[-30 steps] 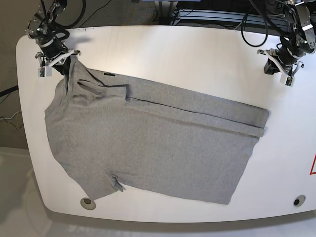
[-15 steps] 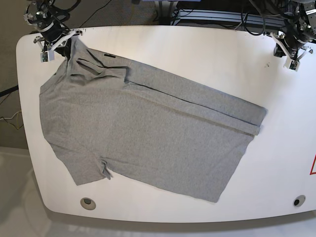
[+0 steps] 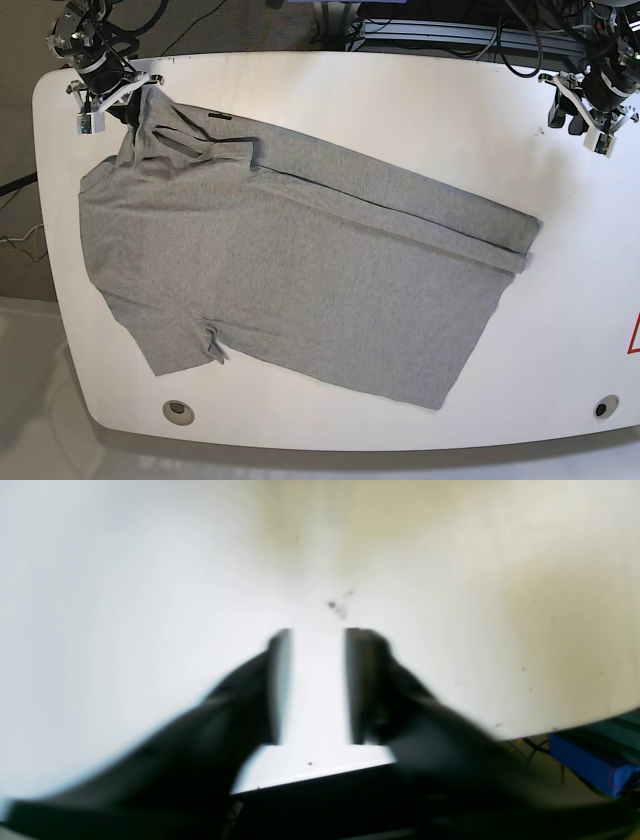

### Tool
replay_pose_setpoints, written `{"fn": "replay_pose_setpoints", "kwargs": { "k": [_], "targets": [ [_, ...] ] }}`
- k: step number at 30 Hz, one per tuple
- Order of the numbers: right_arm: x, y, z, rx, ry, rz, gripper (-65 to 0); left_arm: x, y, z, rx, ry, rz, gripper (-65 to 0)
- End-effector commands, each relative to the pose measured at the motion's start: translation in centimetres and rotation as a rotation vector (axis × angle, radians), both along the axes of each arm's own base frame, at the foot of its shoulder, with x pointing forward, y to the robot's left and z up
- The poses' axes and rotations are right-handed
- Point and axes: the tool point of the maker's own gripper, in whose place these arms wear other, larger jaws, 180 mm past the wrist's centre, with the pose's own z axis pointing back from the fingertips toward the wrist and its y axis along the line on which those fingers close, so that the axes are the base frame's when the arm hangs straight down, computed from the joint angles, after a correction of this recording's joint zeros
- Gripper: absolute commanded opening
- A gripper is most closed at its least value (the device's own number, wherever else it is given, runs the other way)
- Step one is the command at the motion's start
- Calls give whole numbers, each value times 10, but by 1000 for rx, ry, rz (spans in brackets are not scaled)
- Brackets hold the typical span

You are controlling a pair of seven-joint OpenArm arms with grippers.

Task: Fold the T-shirt properly
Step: 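Drag the folded edge with both grippers, rotating the shirt on the table, then open the left gripper and move it along the folded edge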

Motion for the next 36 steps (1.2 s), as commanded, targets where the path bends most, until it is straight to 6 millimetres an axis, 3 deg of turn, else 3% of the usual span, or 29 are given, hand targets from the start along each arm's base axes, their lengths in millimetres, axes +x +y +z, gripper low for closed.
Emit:
{"fn": "replay_pose_setpoints", "kwargs": {
  "k": [1, 11, 25, 26, 27, 36],
  "targets": [
    [3, -4, 6, -26, -13, 16, -648, 20, 4, 16, 14, -58, -5, -326],
    [3, -6, 6, -47, -7, 21, -650, 48, 7, 15, -58, -121, 50, -300],
    [4, -2, 5, -38, -8, 30, -650, 79, -4, -8, -169, -121, 86, -303],
    [4, -2, 5, -39, -7, 29, -650, 80, -4, -8, -172, -122, 88, -303],
    [-2, 9, -7, -4, 22, 22, -626, 69, -16, -22, -194, -73, 92, -309],
    [-2, 17, -10, 17, 20, 8, -626, 73, -24, -18, -203, -94, 82, -309]
  ]
}}
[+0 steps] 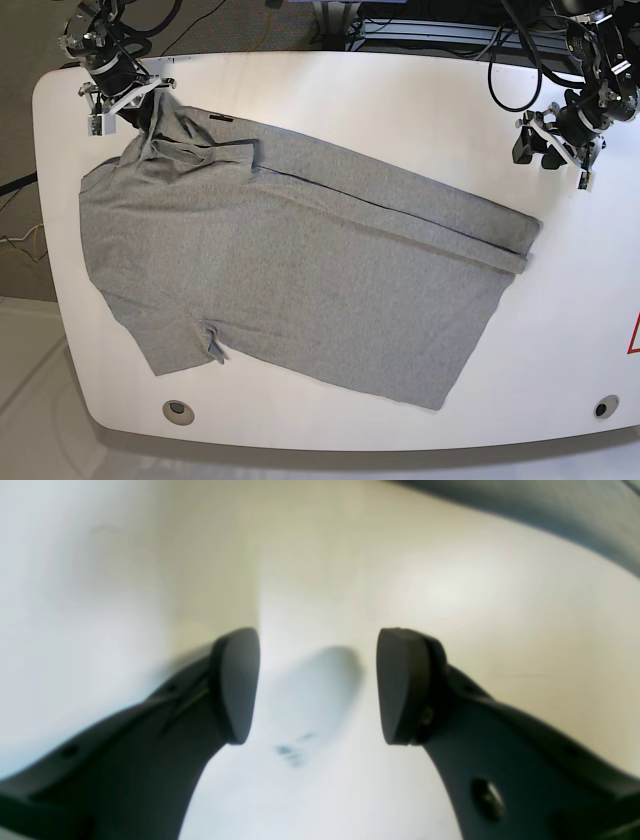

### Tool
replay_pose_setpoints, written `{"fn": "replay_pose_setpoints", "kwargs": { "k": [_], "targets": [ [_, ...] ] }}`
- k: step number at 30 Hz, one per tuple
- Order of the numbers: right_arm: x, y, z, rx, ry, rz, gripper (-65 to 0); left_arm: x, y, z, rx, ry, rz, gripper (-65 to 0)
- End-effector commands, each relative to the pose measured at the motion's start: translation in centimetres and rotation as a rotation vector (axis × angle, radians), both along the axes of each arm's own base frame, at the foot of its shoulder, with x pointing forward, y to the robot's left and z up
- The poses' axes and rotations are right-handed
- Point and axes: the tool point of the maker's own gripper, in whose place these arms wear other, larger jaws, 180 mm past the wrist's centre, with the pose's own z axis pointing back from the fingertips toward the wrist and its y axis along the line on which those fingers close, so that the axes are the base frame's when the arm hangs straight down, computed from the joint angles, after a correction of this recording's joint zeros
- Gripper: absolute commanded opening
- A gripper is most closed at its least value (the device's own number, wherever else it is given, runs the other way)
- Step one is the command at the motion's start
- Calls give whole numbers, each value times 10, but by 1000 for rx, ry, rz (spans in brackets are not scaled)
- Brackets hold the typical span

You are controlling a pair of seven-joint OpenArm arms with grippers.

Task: Fold the T-shirt properly
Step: 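Open the left gripper and move it along the folded edge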

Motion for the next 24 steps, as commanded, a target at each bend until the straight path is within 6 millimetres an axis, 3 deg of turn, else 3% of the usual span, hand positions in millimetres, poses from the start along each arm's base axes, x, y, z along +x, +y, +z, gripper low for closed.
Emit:
{"fn": "replay_pose_setpoints", "kwargs": {
  "k": [1, 8, 15, 24],
  "targets": [
    [-8, -3, -4, -22, 43, 12, -626, 12, 5, 19, 32, -54, -13, -309],
    [-7, -3, -4, -22, 42, 12, -626, 23, -2, 51, 81, -146, -55, -309],
    [-5, -2, -3, -21, 38, 15, -626, 33, 11, 95, 154, -265, -30, -309],
    [-5, -2, -3, -21, 38, 15, -626, 49, 26, 105, 180, -298, 13, -287]
  ]
}}
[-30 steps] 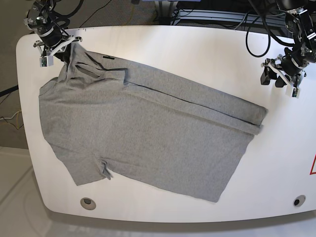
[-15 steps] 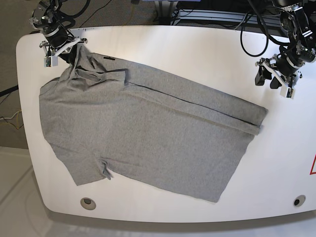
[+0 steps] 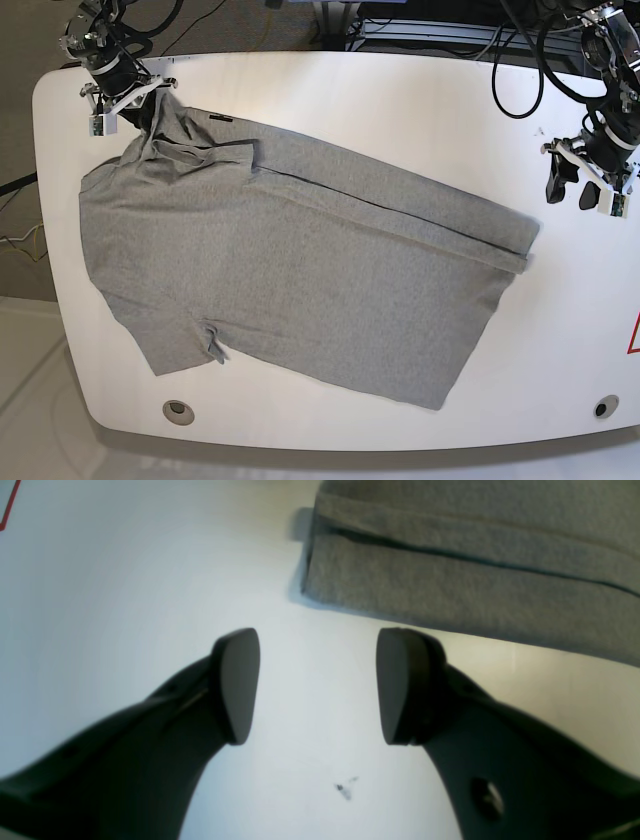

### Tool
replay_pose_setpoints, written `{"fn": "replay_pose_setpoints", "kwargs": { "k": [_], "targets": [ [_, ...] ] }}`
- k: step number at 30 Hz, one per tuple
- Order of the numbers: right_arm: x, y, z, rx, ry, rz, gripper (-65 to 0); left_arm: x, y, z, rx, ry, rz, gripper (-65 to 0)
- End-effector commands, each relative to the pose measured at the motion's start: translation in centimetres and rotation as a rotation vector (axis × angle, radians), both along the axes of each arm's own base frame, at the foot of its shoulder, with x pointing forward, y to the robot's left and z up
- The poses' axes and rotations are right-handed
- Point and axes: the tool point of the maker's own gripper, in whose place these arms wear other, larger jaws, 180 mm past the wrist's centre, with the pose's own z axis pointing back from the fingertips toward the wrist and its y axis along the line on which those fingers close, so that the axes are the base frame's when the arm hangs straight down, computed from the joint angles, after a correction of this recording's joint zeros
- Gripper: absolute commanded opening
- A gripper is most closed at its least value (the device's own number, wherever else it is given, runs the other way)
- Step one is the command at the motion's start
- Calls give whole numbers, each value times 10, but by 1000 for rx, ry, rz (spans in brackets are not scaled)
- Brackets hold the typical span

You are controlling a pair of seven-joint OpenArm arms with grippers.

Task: Fold the T-shirt properly
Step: 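Open the left gripper and move it along the folded edge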

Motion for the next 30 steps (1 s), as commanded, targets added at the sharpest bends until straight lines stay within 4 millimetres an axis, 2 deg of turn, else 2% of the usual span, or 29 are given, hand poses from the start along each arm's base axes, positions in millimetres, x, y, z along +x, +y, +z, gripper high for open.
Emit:
{"fn": "replay_pose_setpoints", "kwargs": {
  "k": [1, 7, 9, 12, 19, 23, 27, 30],
  "targets": [
    [-6, -3, -3, -23, 39, 16, -626, 13, 7, 12, 13, -48, 5, -269],
    [-6, -2, -3, -23, 39, 17, -626, 31, 23, -4, -20, -24, 56, -141],
    [-6, -2, -3, -23, 39, 17, -626, 36, 24, -9, -34, -17, 55, -123],
    [-6, -2, -3, -23, 39, 17, -626, 47, 20, -11, -57, -23, 12, -122],
    [-7, -2, -3, -24, 43, 17, -626, 67, 28, -27, -89, 20, 44, -122],
    [-8, -2, -4, -23, 45, 17, -626, 81, 21, -36, -79, 54, 25, -122],
    [-9, -2, -4, -21, 47, 16, -626, 84, 18, -47, -83, 70, 19, -122],
    [-9, -2, -4, -21, 47, 16, -626, 87, 8, -59, -123, 64, 13, -122]
  ]
}}
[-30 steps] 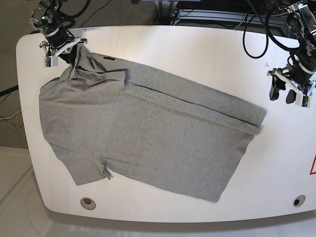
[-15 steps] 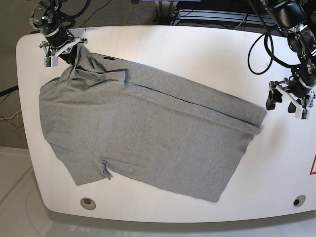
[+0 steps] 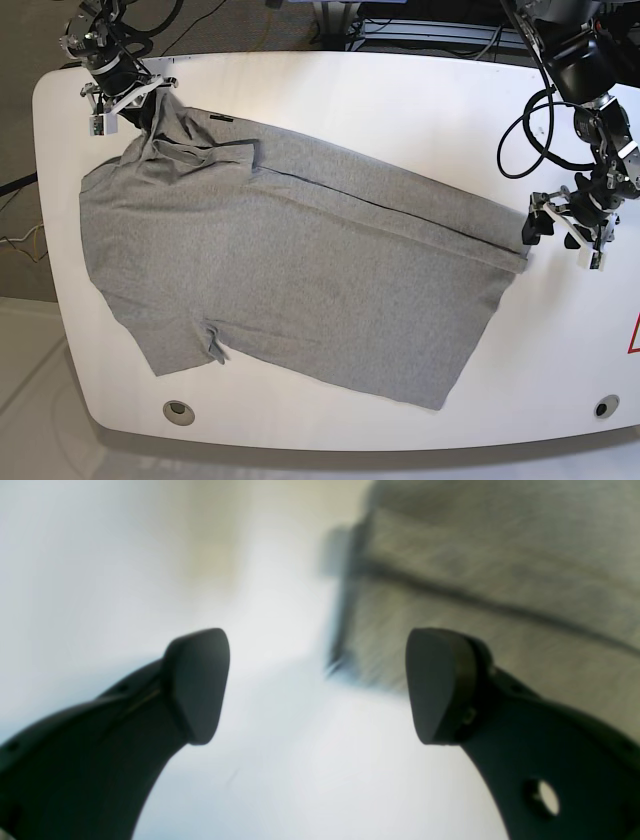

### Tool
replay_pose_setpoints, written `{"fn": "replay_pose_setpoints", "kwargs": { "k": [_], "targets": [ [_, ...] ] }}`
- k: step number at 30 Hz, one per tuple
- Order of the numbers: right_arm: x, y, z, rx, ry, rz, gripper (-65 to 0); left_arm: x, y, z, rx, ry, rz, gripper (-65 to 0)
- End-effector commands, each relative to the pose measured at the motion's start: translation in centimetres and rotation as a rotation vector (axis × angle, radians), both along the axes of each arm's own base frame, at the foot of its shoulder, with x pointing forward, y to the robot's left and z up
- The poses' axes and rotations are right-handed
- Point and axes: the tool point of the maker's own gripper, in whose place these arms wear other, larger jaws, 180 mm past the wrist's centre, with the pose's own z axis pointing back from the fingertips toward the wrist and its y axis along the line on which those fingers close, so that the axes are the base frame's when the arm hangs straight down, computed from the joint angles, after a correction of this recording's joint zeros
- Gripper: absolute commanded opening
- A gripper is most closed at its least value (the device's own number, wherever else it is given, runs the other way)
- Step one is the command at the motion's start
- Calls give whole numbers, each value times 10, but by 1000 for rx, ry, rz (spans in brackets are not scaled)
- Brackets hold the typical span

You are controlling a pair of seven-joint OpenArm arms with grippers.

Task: Fold the T-shirt properly
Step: 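Open the left gripper and move it along the folded edge, then pinch the folded edge corner again with the left gripper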

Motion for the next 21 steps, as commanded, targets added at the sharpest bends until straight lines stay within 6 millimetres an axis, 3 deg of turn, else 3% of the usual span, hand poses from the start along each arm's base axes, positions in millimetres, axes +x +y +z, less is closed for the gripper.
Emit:
{"fn": "replay_pose_setpoints", "kwargs": {
  "k": [1, 10, 18, 20, 21],
  "targets": [
    [-9, -2, -5, -21, 47, 15, -626, 7, 0, 1, -20, -35, 3, -122],
    [-9, -2, -5, -21, 47, 15, -626, -3, -14, -32, -90, 32, 3, -122],
    [-9, -2, -5, -21, 47, 15, -626, -10, -24, -45, -122, 60, 6, -125],
    [-8, -2, -4, -21, 46, 15, -626, -9, -26, -46, -126, 60, 5, -156],
    [-8, -2, -4, -20, 45, 15, -626, -10, -26, -47, -125, 62, 4, -201]
  ]
}}
